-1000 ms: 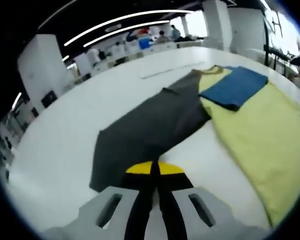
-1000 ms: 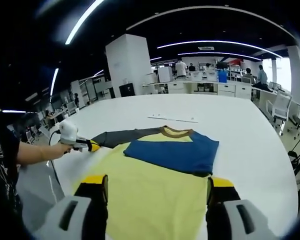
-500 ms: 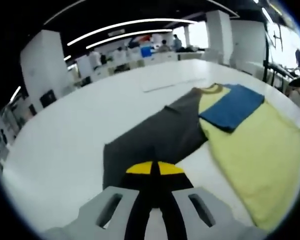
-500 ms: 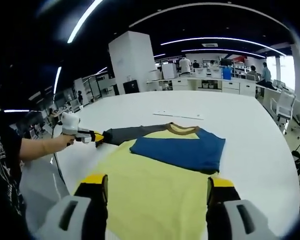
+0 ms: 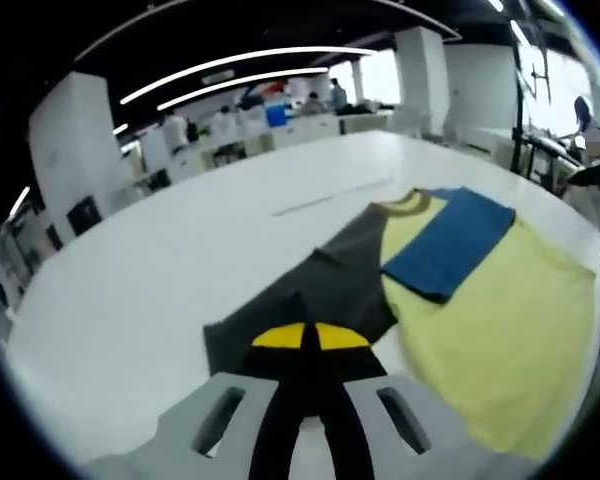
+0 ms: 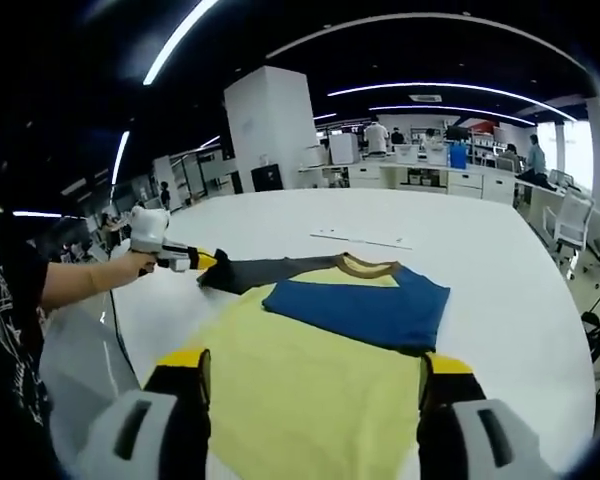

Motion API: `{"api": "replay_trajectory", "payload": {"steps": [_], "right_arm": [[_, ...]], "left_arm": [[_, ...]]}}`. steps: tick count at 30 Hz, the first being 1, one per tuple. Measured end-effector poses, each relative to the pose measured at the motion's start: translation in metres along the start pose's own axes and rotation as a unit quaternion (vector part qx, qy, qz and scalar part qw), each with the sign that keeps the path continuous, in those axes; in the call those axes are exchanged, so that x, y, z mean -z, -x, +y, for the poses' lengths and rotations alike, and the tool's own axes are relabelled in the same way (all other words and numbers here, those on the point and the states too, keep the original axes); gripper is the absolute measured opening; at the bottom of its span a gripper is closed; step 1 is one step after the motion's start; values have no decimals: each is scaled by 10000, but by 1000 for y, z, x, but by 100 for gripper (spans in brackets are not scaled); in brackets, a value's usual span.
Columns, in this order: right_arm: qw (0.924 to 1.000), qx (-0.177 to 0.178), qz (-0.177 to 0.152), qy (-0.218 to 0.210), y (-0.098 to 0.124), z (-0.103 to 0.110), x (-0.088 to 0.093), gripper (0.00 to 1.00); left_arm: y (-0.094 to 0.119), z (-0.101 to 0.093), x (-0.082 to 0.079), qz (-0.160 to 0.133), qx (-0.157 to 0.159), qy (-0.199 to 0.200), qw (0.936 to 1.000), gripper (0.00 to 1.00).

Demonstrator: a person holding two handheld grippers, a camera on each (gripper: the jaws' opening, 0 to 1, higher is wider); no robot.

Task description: Fold the garment on the visible template until the final outline fits inside the template.

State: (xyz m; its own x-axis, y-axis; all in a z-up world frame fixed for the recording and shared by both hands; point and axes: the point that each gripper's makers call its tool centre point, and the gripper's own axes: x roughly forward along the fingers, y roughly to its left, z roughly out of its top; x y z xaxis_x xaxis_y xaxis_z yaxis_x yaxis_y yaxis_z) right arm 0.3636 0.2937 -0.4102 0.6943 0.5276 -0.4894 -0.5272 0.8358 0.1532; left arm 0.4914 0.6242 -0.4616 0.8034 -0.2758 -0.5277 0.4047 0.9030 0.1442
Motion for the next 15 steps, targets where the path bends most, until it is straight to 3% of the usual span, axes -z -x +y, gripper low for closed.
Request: {"api": "replay_trajectory", "payload": {"steps": [15], "right_arm": [[9997,5,190,143,8,3,10,96]], "left_arm": [[-9,-27,-34,-219,373,-6,9991,0]]}}
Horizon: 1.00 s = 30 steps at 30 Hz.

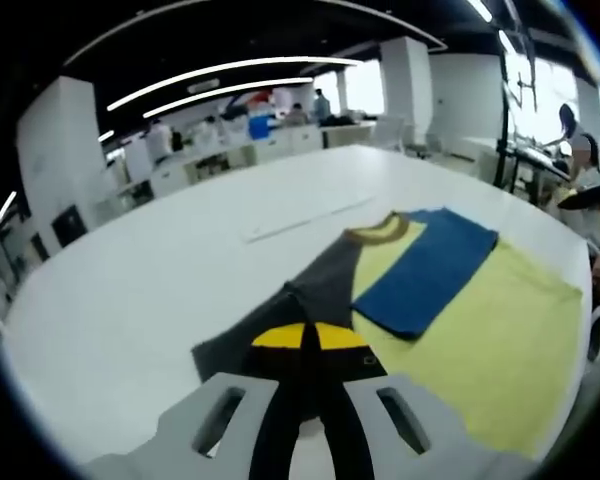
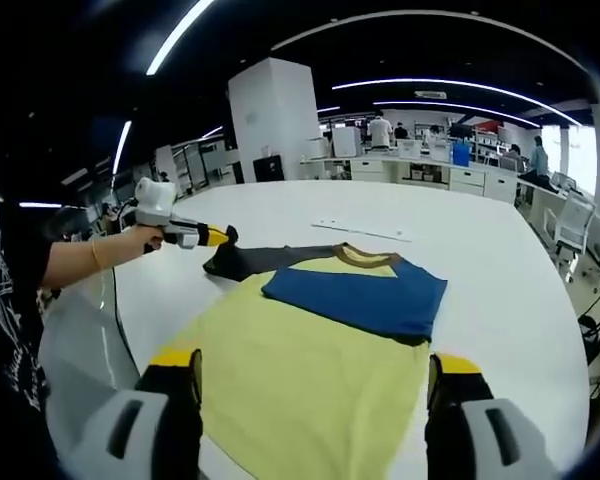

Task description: Fold the garment on the visible template until the final outline fits inside the template.

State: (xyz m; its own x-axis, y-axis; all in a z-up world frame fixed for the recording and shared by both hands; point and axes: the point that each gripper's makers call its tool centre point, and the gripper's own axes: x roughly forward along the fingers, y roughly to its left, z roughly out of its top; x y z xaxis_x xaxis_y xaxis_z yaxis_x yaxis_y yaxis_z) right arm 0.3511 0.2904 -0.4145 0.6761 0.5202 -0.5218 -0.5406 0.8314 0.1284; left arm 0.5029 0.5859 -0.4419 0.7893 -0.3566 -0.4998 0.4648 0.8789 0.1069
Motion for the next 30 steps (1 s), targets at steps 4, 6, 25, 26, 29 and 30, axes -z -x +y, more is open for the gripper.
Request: {"api": "replay_trajectory", "payload": {"steps": [4,6,25,26,29,30], "right_arm": [[10000,-9,44,88,1,0,2,99],[9999,-14,47,120,2,1,2,99],[9998,-47,166,59,7,3,20,100],[9998,-49,185,61,7,3,22,100],[9996,-17,265,85,8,2,29,100],[9996,-17,272,84,8,2,29,100]], "left_arm": [[-3,-8,-7,-23,81,-27,10000,0],[-4,-12,-12,-50,137,-47,9999,0],[-29,-52,-61,-308,536,-81,9981,0],[-30,-54,-63,-318,552,-74,9979,0],[-36,-64,-73,-392,637,-72,9972,0],[-37,-66,-74,-393,659,-83,9970,0]]}}
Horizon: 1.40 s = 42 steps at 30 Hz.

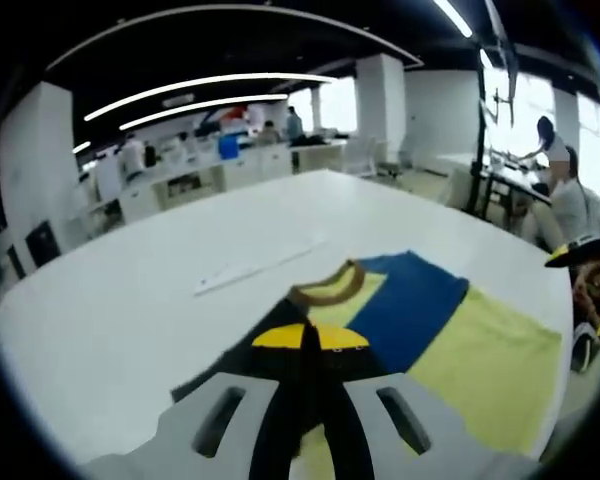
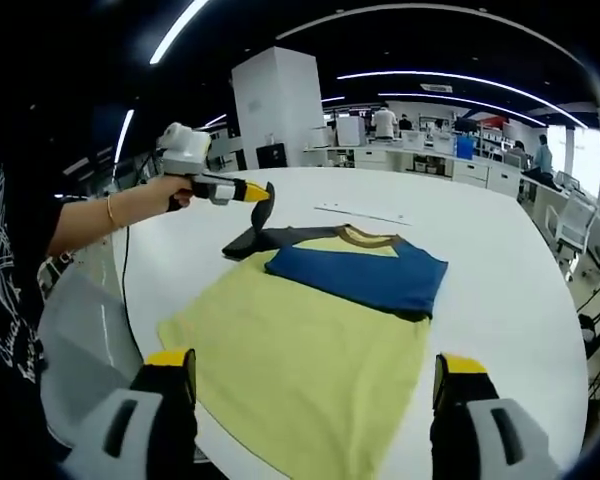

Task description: Fold the garment on the visible template until the final outline fits inside the template.

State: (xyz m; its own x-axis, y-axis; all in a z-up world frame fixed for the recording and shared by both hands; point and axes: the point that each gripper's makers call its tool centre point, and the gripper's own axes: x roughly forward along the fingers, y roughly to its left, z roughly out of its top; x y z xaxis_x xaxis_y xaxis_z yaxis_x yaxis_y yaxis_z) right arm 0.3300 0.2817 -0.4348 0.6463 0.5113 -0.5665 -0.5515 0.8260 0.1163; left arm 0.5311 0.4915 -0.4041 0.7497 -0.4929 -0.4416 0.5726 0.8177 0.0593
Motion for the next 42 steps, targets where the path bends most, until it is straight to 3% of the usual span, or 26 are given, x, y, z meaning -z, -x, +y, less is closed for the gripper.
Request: {"api": "replay_trajectory", "payload": {"steps": [6,31,42], "right_arm": [[9999,-22,80,-79,0,1,9,100],[9995,-36,232,-219,-3,0,19,100],[9992,115,198,-330,-5,-7,24,100]], "left_arm": [[-13,-13,-17,-84,124,-98,9998,0],[-54,-68,-50,-198,605,-235,9977,0],[-69,-100,-67,-437,931,-175,9945,0]]}}
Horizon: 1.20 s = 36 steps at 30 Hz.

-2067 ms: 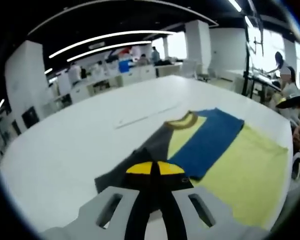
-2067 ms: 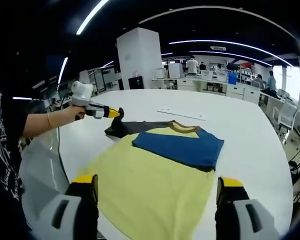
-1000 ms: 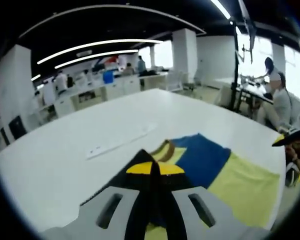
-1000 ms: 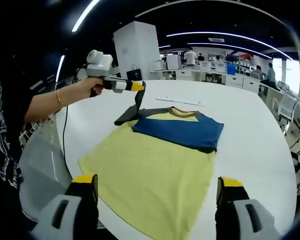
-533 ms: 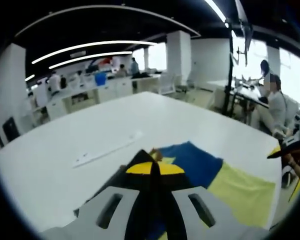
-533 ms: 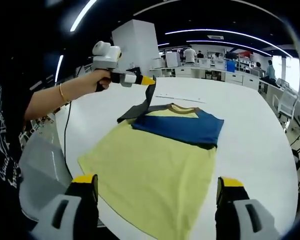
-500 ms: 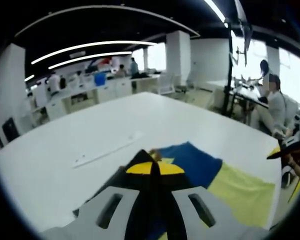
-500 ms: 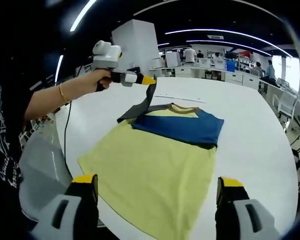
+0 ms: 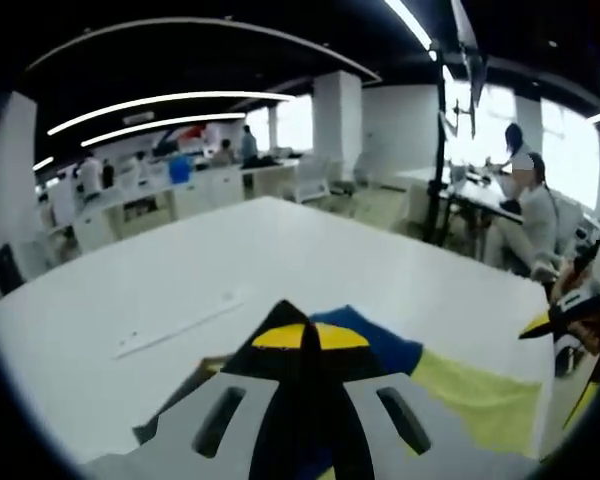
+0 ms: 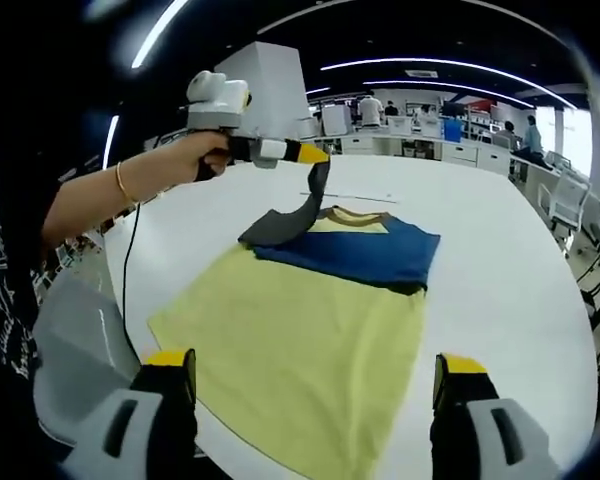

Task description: Fold the garment on the visible template until the final outline fits inside the template.

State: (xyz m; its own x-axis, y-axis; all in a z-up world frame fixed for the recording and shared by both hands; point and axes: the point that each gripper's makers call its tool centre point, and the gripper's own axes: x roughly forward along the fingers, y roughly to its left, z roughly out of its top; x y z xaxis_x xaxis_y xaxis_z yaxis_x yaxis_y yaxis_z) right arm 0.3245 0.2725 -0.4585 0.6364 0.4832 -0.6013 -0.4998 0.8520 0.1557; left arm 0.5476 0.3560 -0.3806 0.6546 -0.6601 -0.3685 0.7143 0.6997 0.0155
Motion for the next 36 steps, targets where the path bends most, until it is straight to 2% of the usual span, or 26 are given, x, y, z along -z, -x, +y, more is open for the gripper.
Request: {"api": "replay_trajectory", "payload": {"steps": [4,11,25,36], "right_arm": [[9998,5,149,113,-1,1,6,100],[9998,-16,176,89,-1,0,8,100],[9997,-24,244,42,-2,0,12,100],[9995,29,309,-61,-1,-4,22,100]], "left_arm": [[-7,-7,-3,-7,79,123,9999,0],[-16,-26,-3,-24,279,218,9994,0],[-33,-70,14,51,737,178,9971,0],[-51,-88,37,251,873,263,9955,0]]}}
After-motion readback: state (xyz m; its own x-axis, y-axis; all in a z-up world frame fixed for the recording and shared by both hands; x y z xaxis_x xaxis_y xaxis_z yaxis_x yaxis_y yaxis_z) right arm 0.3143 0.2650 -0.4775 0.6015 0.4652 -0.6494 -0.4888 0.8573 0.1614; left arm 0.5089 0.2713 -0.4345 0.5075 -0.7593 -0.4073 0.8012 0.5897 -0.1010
